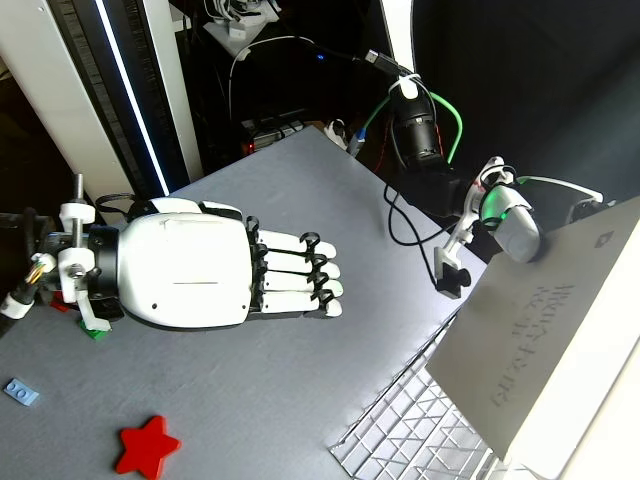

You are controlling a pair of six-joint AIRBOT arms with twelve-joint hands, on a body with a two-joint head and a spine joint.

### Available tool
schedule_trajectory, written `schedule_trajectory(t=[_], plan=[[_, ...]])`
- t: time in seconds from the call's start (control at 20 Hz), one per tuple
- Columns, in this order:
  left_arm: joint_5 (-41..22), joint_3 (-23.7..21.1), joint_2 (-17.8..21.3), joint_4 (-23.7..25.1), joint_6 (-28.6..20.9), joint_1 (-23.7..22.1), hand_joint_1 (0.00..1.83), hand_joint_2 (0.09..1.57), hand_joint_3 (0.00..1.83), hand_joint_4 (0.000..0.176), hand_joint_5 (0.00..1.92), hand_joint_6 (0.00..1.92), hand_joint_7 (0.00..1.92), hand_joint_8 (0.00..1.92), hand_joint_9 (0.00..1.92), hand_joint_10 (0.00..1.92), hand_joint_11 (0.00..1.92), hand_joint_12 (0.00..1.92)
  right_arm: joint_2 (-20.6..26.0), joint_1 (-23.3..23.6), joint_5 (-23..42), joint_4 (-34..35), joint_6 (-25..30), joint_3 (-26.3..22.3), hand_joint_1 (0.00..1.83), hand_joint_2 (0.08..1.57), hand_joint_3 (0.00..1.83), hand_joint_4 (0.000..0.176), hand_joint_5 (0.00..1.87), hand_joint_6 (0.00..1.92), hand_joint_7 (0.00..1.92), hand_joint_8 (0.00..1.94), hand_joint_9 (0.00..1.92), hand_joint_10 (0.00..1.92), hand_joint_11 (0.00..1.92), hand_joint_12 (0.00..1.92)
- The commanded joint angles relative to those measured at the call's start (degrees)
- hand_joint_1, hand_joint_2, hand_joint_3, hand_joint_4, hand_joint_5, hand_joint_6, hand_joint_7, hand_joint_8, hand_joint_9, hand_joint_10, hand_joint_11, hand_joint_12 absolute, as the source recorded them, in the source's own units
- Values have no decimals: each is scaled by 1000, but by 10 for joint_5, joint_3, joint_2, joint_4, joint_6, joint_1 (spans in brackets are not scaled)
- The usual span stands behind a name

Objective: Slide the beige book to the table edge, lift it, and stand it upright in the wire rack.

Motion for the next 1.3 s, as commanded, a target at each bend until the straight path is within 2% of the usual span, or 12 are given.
schedule_trajectory(t=[0.0,0.2,0.35,0.45,0.75,0.95,1.25], plan=[[-58,7,2,-1,-11,-2,1238,1177,0,0,821,995,930,1346,898,1493,664,1806,1,8,43,30,1,0,97,1171,1,0,77,1,99,3,106,2,0,346],[-52,13,2,-1,-20,1,1240,1173,0,0,822,998,941,1321,901,1450,661,1773,-4,10,44,30,1,0,111,1172,0,0,82,1,114,1,112,1,0,347],[-47,29,-6,0,-32,3,1240,1173,0,0,830,984,933,1339,895,1512,660,1815,-6,11,44,30,1,0,100,1179,0,0,54,0,85,2,72,3,0,246],[-42,47,-14,0,-43,3,1235,1185,3,0,802,1038,911,1372,847,1500,614,1810,-8,11,44,30,1,0,64,1171,0,0,66,3,127,6,103,8,0,367],[-27,58,-16,-2,-49,8,1238,1178,0,0,809,1024,933,1335,887,1446,631,1751,-12,11,46,30,0,0,61,1179,1,0,69,2,95,0,105,0,0,386],[-26,56,-16,-21,-50,19,1240,1174,0,0,819,1007,940,1323,905,1437,650,1747,-13,11,47,30,0,0,100,1172,0,0,85,6,120,6,127,7,0,396],[-29,54,-20,-24,-53,21,1238,1177,0,0,824,989,925,1357,892,1485,644,1767,-15,12,47,30,0,0,68,1190,2,0,60,0,89,0,80,1,0,259]])
